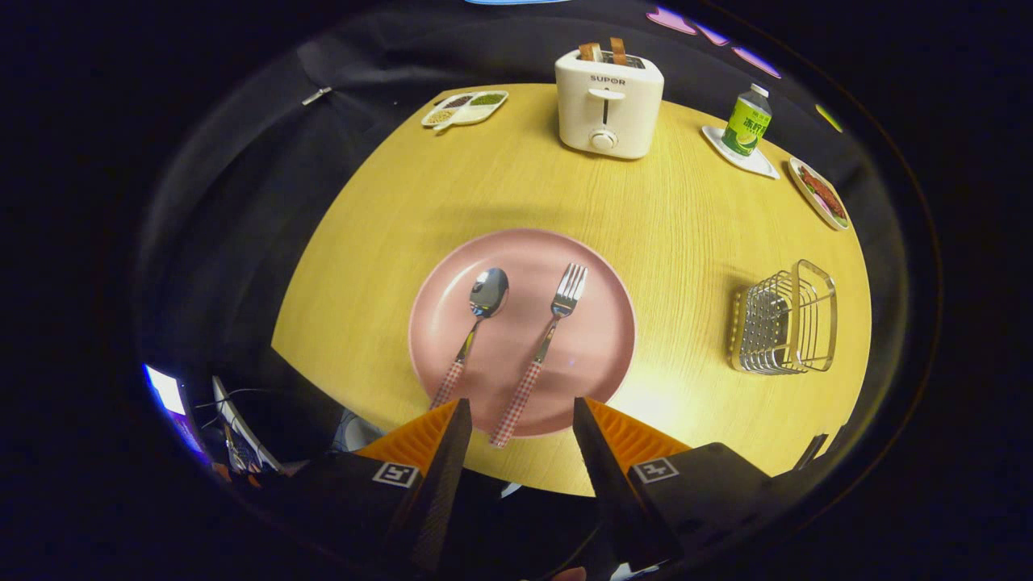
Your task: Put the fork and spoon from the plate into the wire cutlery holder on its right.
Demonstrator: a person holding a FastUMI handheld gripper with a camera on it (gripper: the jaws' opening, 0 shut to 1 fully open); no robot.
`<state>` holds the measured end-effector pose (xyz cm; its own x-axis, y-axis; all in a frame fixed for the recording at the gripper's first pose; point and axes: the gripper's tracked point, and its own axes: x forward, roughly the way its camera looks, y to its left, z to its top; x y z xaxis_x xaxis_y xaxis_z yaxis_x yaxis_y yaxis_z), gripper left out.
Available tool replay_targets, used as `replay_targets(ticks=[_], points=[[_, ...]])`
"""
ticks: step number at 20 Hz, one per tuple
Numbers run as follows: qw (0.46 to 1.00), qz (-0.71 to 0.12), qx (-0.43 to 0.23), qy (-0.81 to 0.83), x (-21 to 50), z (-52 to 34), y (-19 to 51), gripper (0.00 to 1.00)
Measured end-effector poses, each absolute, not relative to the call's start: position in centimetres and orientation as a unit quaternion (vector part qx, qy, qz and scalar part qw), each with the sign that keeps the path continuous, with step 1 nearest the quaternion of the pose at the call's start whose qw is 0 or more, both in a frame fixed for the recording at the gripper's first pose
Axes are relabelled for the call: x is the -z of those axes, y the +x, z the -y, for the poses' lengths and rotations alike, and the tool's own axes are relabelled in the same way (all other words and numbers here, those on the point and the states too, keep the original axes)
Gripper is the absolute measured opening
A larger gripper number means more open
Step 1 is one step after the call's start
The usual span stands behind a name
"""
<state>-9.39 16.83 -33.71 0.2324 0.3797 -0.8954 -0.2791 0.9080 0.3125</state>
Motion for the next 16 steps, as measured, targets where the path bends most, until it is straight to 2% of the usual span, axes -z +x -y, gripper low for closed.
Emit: replay_targets(ticks=[4, 5, 6, 9, 12, 14, 16], points=[[0.766, -0.609, -0.201, 0.037, 37.1, -17.9, -9.6, 0.77], [0.763, -0.615, -0.197, 0.034, 37.8, -18.0, -9.7, 0.74], [0.761, -0.619, -0.19, 0.031, 38.5, -18.1, -9.6, 0.64], [0.749, -0.635, -0.182, 0.043, 39.8, -18.5, -9.7, 0.61], [0.75, -0.636, -0.176, 0.038, 40.5, -18.4, -9.6, 0.24], [0.758, -0.628, -0.175, 0.03, 39.8, -17.7, -9.2, 0.14], [0.766, -0.616, -0.181, 0.035, 39.2, -17.5, -8.8, 0.14]])
